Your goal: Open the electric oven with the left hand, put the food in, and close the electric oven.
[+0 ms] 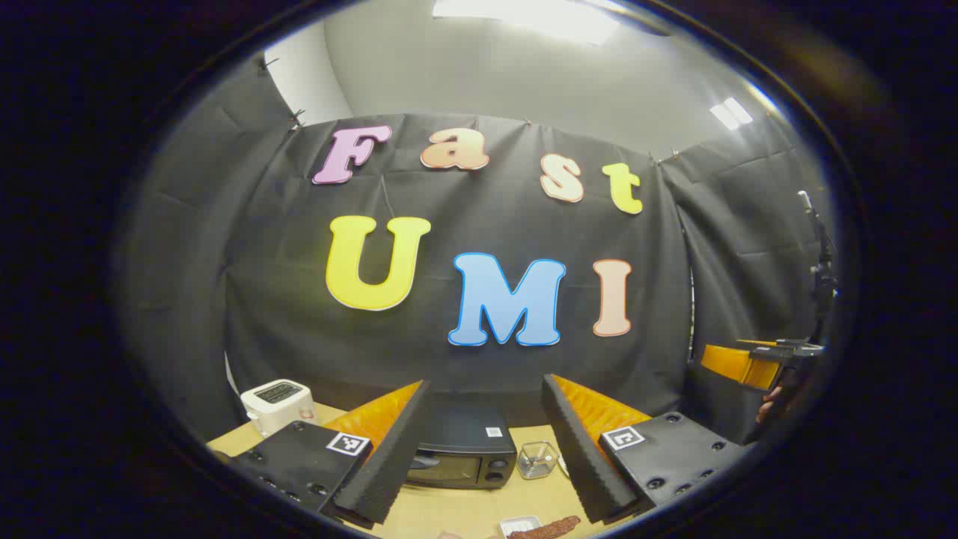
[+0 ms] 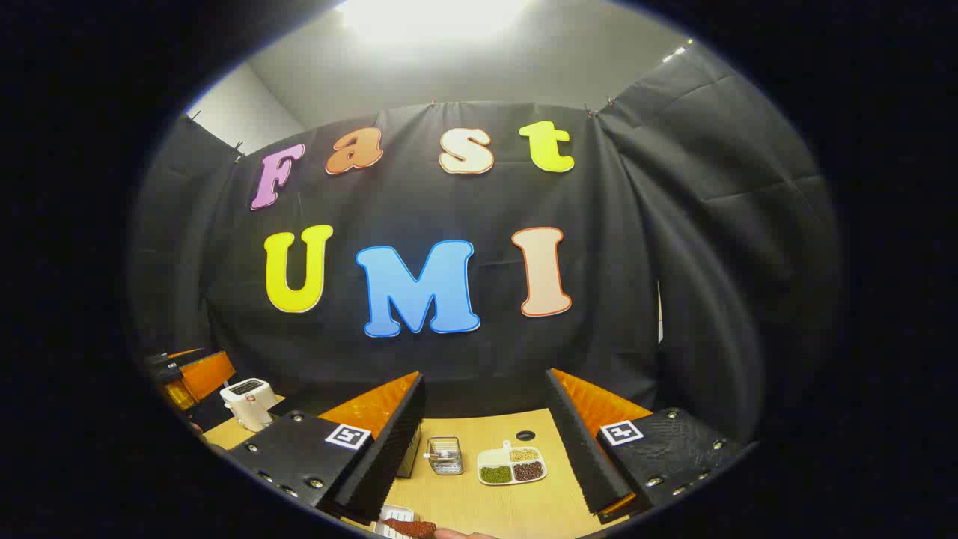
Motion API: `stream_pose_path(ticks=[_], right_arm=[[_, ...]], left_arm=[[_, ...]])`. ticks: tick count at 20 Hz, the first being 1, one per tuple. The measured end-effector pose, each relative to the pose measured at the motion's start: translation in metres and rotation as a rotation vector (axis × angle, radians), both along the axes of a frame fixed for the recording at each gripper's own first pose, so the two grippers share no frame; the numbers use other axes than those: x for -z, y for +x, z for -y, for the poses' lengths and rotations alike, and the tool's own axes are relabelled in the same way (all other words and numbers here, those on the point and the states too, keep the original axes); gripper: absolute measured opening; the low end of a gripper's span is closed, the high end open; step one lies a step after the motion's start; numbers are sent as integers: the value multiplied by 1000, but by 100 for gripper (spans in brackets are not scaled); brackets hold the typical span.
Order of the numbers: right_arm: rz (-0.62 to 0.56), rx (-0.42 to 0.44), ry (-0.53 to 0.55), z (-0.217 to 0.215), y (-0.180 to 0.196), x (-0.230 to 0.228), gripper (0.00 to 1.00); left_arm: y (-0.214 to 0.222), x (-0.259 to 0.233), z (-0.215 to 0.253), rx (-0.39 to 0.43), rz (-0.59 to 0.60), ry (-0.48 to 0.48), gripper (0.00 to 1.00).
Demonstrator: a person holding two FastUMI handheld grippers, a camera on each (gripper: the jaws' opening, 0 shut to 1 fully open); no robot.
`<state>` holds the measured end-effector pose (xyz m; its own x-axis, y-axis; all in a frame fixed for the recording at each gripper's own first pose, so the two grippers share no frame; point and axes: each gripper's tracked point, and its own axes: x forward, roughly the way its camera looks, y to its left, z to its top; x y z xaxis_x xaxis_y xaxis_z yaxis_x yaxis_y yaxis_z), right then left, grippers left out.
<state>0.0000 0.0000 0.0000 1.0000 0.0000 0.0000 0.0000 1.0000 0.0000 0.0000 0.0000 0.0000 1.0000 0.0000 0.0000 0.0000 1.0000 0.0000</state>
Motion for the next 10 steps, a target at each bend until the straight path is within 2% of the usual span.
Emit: stream_pose_path(ticks=[2, 6, 10], right_arm=[[6, 3, 2, 1, 4, -2, 96], [38, -2, -20, 0, 12, -14, 96], [37, -17, -37, -5, 14, -13, 96]], left_arm=[[2, -6, 3, 14, 18, 9, 100], [3, -12, 4, 18, 38, 34, 97], [1, -8, -3, -5, 36, 38, 100]])
